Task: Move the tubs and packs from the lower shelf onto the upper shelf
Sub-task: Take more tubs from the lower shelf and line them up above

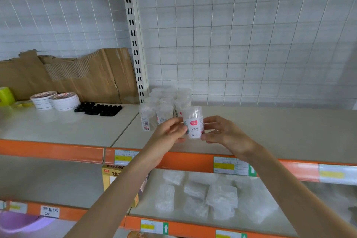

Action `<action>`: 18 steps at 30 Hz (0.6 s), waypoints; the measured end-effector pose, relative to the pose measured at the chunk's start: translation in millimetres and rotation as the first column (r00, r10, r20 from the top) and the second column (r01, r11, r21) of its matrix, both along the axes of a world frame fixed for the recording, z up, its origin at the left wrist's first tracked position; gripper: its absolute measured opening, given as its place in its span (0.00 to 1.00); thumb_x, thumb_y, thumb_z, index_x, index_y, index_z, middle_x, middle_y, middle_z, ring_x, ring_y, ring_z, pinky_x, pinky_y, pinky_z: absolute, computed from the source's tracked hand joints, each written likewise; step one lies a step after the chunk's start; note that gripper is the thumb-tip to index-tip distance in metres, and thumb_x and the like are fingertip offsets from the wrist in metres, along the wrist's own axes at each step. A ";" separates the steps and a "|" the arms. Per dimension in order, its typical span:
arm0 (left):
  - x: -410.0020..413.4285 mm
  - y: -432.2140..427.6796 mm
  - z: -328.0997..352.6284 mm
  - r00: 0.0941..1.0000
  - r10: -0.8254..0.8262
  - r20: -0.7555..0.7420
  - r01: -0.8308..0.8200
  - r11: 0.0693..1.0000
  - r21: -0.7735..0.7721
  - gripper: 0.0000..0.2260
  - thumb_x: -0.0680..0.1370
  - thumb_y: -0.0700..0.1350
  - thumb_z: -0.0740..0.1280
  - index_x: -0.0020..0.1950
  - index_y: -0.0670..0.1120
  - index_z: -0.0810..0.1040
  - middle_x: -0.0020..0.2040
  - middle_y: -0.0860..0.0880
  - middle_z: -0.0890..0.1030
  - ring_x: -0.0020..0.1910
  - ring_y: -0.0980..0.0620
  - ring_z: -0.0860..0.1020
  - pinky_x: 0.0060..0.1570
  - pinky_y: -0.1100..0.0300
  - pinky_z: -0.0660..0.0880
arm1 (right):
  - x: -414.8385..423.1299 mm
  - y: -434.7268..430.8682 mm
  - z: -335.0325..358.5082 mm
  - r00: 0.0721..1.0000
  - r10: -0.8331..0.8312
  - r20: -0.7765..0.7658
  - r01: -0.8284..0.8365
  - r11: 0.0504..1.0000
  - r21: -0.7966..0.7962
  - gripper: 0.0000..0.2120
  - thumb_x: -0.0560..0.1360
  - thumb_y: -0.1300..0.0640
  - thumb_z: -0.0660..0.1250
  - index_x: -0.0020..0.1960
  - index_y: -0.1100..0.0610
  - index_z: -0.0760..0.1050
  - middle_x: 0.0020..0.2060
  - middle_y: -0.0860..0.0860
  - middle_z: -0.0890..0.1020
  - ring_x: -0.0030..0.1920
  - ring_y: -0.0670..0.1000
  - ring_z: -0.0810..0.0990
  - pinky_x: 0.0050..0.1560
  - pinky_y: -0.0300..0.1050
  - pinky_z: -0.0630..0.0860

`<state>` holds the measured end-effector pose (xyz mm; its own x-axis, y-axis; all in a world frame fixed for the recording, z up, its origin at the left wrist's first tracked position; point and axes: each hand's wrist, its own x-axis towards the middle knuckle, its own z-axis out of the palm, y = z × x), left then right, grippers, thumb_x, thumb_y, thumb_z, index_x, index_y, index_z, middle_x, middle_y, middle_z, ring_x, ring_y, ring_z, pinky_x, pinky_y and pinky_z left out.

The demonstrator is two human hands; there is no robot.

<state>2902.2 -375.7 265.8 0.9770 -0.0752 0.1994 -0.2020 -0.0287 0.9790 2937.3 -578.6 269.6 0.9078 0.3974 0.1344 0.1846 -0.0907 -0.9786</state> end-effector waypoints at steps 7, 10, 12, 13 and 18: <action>-4.4 -0.2 3.1 0.997 -0.061 0.050 0.052 0.984 0.169 0.12 0.80 0.42 0.67 0.62 0.53 0.78 0.56 0.54 0.84 0.56 0.58 0.81 0.57 0.65 0.76 | -3.0 0.7 2.1 0.997 0.070 0.044 -0.063 0.987 -0.148 0.19 0.71 0.61 0.75 0.61 0.54 0.80 0.52 0.50 0.85 0.52 0.52 0.84 0.57 0.42 0.78; -4.2 1.4 2.7 0.995 -0.093 0.046 0.082 0.977 0.198 0.14 0.81 0.41 0.66 0.65 0.51 0.77 0.58 0.54 0.83 0.58 0.58 0.80 0.56 0.68 0.74 | -4.8 1.7 2.6 0.998 0.024 0.060 -0.014 0.987 -0.158 0.18 0.68 0.61 0.78 0.57 0.55 0.82 0.48 0.50 0.86 0.50 0.51 0.84 0.55 0.41 0.78; -3.4 1.4 1.6 0.996 -0.080 0.050 0.068 0.975 0.210 0.14 0.81 0.40 0.66 0.65 0.53 0.76 0.58 0.55 0.83 0.57 0.60 0.80 0.56 0.68 0.74 | -4.6 1.9 2.0 0.997 -0.019 0.074 0.030 0.988 -0.150 0.18 0.65 0.61 0.79 0.54 0.56 0.81 0.45 0.51 0.86 0.46 0.48 0.84 0.49 0.38 0.78; -2.5 1.4 -0.2 0.997 -0.058 0.056 0.045 0.976 0.212 0.14 0.80 0.40 0.66 0.64 0.53 0.75 0.57 0.56 0.83 0.57 0.61 0.80 0.57 0.67 0.75 | -4.8 2.0 1.9 0.997 -0.039 0.073 0.049 0.987 -0.151 0.19 0.64 0.62 0.80 0.53 0.57 0.81 0.44 0.51 0.86 0.45 0.47 0.84 0.46 0.35 0.78; 1.4 -1.9 -6.3 0.990 0.053 0.128 -0.094 0.938 0.335 0.17 0.79 0.44 0.69 0.67 0.49 0.73 0.61 0.53 0.81 0.59 0.61 0.78 0.59 0.69 0.73 | -2.8 4.1 -2.8 0.994 -0.090 0.069 0.099 0.983 -0.152 0.21 0.62 0.66 0.81 0.52 0.59 0.79 0.42 0.51 0.86 0.43 0.48 0.84 0.45 0.37 0.79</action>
<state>2903.7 -377.7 259.5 0.9542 -0.0869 0.2862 -0.2976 -0.3743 0.8783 2934.5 -574.5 266.8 0.9340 0.3307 0.1349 0.2276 -0.2601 -0.9384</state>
